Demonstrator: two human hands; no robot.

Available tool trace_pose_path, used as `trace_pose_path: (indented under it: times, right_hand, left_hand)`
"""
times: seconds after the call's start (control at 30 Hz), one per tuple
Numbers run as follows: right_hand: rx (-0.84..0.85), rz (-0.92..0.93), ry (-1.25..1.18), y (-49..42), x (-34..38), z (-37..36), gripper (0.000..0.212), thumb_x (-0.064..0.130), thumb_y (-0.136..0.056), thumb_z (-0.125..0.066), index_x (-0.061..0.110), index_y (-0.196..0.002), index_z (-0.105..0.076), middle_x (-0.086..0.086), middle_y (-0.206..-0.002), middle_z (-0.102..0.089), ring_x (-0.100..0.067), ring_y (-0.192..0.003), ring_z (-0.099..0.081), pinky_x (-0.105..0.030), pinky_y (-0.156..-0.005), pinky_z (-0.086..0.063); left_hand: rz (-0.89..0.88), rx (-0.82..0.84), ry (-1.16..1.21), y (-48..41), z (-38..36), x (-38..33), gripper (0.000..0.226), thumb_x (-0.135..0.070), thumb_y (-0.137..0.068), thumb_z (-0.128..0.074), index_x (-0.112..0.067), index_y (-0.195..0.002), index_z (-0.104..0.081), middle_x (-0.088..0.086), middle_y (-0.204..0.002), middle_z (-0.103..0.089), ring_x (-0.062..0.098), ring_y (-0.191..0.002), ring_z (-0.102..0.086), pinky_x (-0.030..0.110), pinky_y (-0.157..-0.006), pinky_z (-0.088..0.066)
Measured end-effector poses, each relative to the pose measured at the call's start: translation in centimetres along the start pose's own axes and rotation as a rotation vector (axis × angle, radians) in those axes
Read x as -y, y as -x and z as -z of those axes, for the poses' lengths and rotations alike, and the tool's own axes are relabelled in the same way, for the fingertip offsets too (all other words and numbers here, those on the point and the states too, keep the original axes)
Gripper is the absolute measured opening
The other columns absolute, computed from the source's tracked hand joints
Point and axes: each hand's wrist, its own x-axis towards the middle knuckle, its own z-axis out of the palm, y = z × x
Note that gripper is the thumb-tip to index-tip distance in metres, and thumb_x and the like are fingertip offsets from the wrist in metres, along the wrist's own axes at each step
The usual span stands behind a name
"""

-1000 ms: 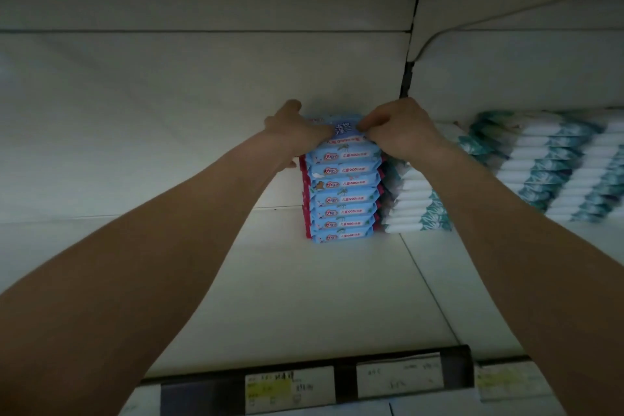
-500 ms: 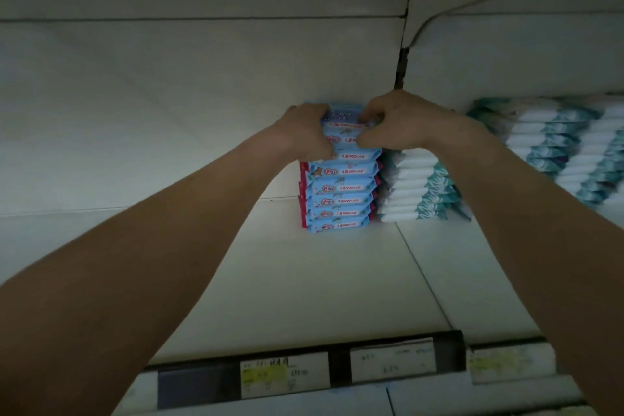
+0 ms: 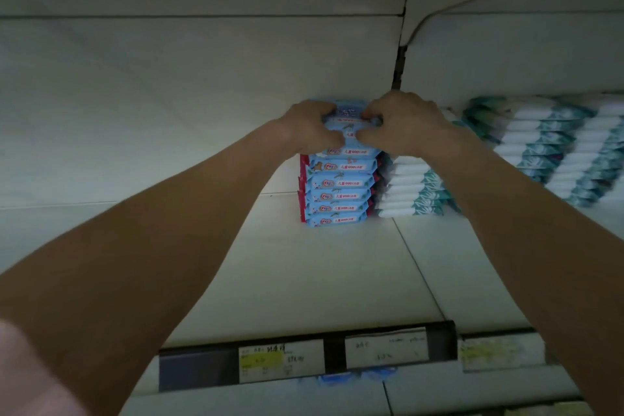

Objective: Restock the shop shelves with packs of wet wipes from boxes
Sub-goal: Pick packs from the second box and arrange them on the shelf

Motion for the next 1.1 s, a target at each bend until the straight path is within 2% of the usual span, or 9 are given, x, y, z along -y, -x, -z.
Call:
trace_pose_path:
  times: [0.07,0.27,0.37,0.43,0.53,0.7,0.8,0.97,1.1]
  right_hand:
    - [-0.054,0.0,-0.023,0.1,0.2,-0.1,0.034,0.038,-0.09,-0.058,0.02,-0.118,-0.067,-0.009,-0.119,-0.062,-0.029,-0.109,-0.055,-0.037,-0.093,-0.042]
    - [-0.08,-0.009,-0.055,0.5,0.5,-0.6,0.032,0.032,-0.092,-0.057,0.011,-0.113,-0.069,-0.011,-0.111,-0.066,-0.028,-0.1,-0.06,-0.031,-0.079,-0.045]
    - [-0.058,-0.021,-0.021,0.4,0.7,-0.4,0.033,0.033,-0.092,-0.056,0.013,-0.116,-0.067,-0.01,-0.115,-0.064,-0.028,-0.103,-0.059,-0.033,-0.084,-0.043]
    - [-0.045,-0.017,0.002,0.5,0.9,0.0,0.034,0.032,-0.091,-0.058,0.016,-0.12,-0.064,-0.01,-0.121,-0.062,-0.03,-0.109,-0.056,-0.037,-0.092,-0.043]
    - [-0.07,0.022,0.035,1.0,1.0,0.1,0.035,0.027,-0.091,-0.058,0.019,-0.124,-0.062,-0.01,-0.124,-0.058,-0.031,-0.113,-0.053,-0.037,-0.093,-0.04]
    - [-0.167,0.102,0.058,2.6,1.7,-0.8,0.036,0.018,-0.092,-0.055,0.019,-0.127,-0.061,-0.013,-0.125,-0.055,-0.034,-0.115,-0.049,-0.039,-0.092,-0.04]
    - [-0.187,0.126,0.041,4.2,2.6,-1.0,0.035,0.014,-0.091,-0.055,0.016,-0.125,-0.062,-0.015,-0.124,-0.055,-0.034,-0.114,-0.051,-0.039,-0.092,-0.043]
    - [-0.088,0.02,-0.115,6.9,3.5,-1.6,0.032,0.011,-0.089,-0.057,0.014,-0.12,-0.066,-0.011,-0.127,-0.059,-0.029,-0.115,-0.054,-0.037,-0.096,-0.046]
    - [-0.059,-0.114,-0.272,9.1,4.3,-2.6,0.03,0.012,-0.09,-0.058,0.011,-0.119,-0.065,-0.01,-0.124,-0.061,-0.026,-0.113,-0.057,-0.032,-0.093,-0.046]
  left_hand:
    - [-0.01,-0.004,-0.048,-0.2,-0.3,-0.1,0.058,-0.02,-0.092,-0.06,-0.008,-0.144,-0.037,0.012,-0.138,-0.051,0.027,-0.12,-0.054,0.035,-0.101,-0.045]
    - [0.001,-0.028,-0.116,-0.3,-1.3,0.6,0.061,-0.026,-0.096,-0.052,-0.013,-0.15,-0.026,0.014,-0.147,-0.038,0.029,-0.133,-0.036,0.035,-0.109,-0.034]
    - [0.033,-0.033,-0.119,-0.2,-1.4,0.6,0.062,-0.029,-0.097,-0.048,-0.016,-0.151,-0.02,0.014,-0.147,-0.037,0.029,-0.134,-0.032,0.033,-0.108,-0.035]
    - [0.06,-0.055,-0.094,0.1,-1.4,0.6,0.063,-0.028,-0.095,-0.052,-0.016,-0.149,-0.023,0.014,-0.141,-0.042,0.029,-0.132,-0.035,0.035,-0.105,-0.04]
    - [0.093,-0.114,-0.026,0.6,-1.6,0.8,0.068,-0.027,-0.087,-0.063,-0.016,-0.144,-0.028,0.013,-0.133,-0.048,0.028,-0.126,-0.043,0.04,-0.099,-0.047]
    - [0.155,-0.268,-0.011,2.9,-2.2,1.1,0.067,-0.023,-0.086,-0.065,-0.017,-0.143,-0.029,0.013,-0.129,-0.041,0.029,-0.114,-0.051,0.033,-0.085,-0.046]
    - [0.175,-0.35,0.014,4.6,-3.3,1.3,0.061,-0.024,-0.087,-0.065,-0.016,-0.139,-0.035,0.014,-0.126,-0.042,0.033,-0.107,-0.056,0.037,-0.087,-0.047]
    - [0.181,-0.354,0.156,6.2,-4.6,1.3,0.054,-0.02,-0.088,-0.062,-0.017,-0.136,-0.039,0.011,-0.126,-0.047,0.029,-0.103,-0.059,0.031,-0.078,-0.046]
    - [0.191,-0.338,0.33,7.2,-5.8,1.1,0.051,-0.018,-0.087,-0.061,-0.015,-0.135,-0.042,0.01,-0.128,-0.052,0.028,-0.108,-0.059,0.033,-0.088,-0.05]
